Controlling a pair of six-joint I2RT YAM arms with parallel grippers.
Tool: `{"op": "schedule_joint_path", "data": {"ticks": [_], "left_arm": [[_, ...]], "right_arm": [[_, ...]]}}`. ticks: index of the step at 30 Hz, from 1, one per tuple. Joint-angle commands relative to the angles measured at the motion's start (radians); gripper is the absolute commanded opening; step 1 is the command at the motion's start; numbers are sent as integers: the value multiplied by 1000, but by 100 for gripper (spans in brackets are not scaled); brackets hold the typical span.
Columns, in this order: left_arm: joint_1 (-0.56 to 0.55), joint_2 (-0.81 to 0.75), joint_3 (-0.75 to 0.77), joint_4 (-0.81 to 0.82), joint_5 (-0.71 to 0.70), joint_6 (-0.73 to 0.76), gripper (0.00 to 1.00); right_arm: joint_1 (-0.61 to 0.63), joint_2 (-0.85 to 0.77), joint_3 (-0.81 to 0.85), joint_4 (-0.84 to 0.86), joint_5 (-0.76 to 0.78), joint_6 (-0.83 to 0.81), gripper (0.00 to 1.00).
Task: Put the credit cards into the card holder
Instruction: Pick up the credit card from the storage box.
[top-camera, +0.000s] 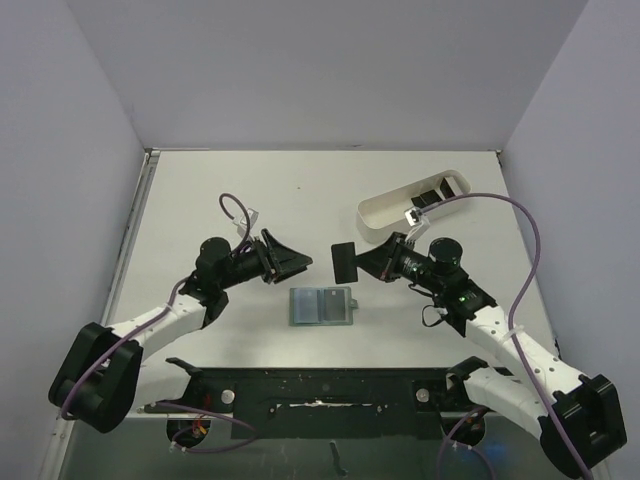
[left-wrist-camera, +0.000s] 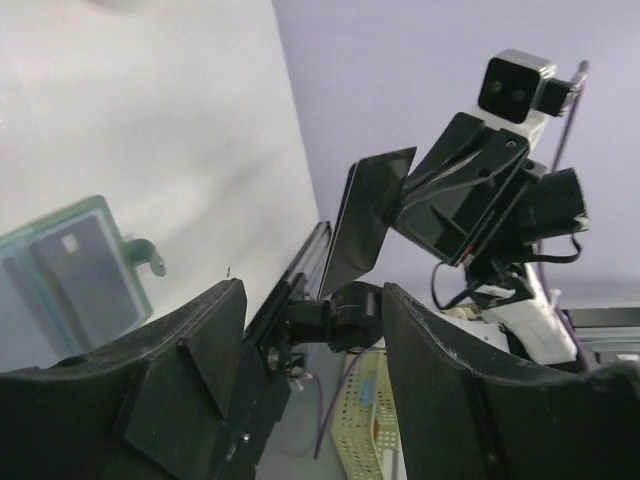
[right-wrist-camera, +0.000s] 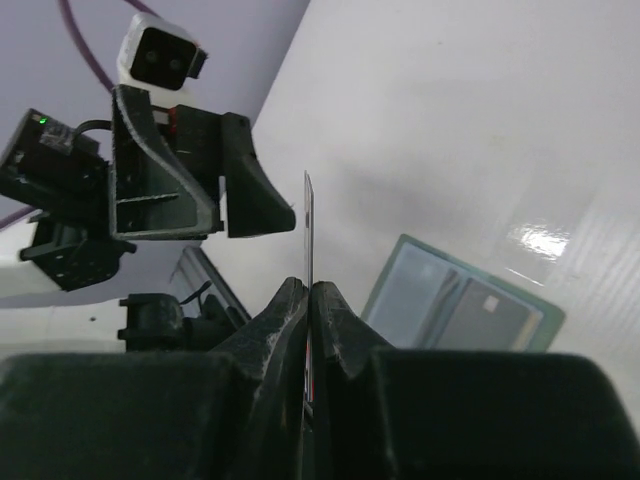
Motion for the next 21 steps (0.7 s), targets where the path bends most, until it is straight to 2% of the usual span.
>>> {"op": "schedule_joint_path", "data": {"ticks": [1,7,14,17,21], "left_arm": [[-10,70,-57,420,70,-197,56],[-20,142,-102,639,69,-293,56],[-57,157,-91,651,53,-297,56],[-63,152,-86,644,46,-297,46],[-67,143,-90,628,35,-292,26]], "right_arm": [[50,12,-45,296,-58,146,0],[97,41,-61,359,-51,176,0],[129,81,-56,353,-25,209,0],[145,98,-50,369,-27,219,0],[162,113,-46,372,-25,221,0]]}}
